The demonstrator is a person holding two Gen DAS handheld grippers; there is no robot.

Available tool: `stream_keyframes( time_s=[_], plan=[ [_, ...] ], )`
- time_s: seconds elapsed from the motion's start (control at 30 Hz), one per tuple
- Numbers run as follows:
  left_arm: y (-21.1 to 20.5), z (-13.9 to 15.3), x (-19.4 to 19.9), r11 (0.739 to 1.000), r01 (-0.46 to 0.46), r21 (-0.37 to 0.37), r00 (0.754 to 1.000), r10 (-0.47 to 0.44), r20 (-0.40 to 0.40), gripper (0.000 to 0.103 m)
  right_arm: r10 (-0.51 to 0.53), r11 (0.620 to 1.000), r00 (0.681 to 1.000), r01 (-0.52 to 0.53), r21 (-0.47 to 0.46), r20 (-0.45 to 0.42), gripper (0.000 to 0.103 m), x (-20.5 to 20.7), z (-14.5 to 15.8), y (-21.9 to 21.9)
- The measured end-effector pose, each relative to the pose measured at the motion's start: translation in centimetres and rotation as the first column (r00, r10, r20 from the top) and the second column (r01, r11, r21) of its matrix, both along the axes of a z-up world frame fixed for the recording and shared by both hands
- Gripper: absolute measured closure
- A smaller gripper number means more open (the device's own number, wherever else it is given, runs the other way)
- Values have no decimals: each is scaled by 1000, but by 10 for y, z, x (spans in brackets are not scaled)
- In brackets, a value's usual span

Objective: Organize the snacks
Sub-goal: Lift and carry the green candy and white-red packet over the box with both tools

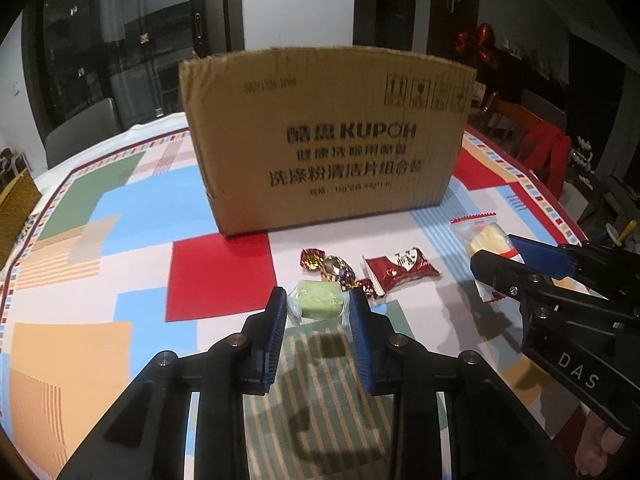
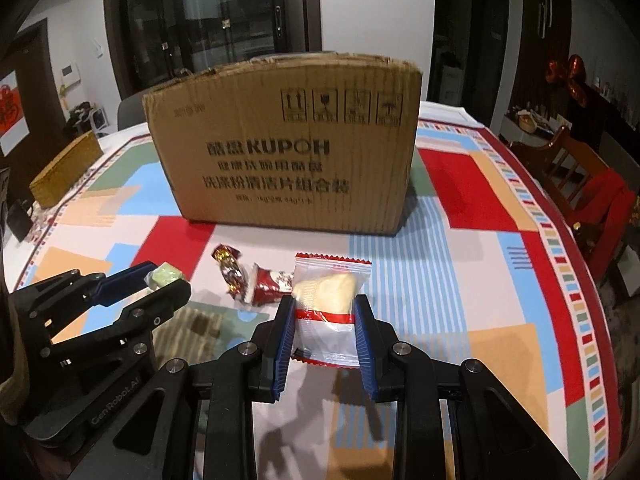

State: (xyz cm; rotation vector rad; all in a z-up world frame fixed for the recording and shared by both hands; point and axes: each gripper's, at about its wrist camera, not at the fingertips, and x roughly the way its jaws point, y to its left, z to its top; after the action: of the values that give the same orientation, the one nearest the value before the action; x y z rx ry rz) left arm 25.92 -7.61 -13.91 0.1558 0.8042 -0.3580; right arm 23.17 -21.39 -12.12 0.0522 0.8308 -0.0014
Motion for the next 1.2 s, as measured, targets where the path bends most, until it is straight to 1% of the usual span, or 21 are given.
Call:
stream_keyframes(
  time_s=[0.53, 0.97, 1.2],
  plan=[
    [7, 46, -3, 999, -42, -15, 996, 43, 73, 72, 5, 1000, 995, -5, -7, 96, 73, 0, 48, -1],
    [11, 80, 7, 997, -67, -38, 990, 71, 122, 72, 4, 1000, 987, -1, -20, 160, 73, 10, 81, -3],
    [10, 91, 15, 996, -71, -45, 987, 77, 144, 72, 5, 1000, 983, 0, -22, 185, 73, 19, 95, -4]
  ],
)
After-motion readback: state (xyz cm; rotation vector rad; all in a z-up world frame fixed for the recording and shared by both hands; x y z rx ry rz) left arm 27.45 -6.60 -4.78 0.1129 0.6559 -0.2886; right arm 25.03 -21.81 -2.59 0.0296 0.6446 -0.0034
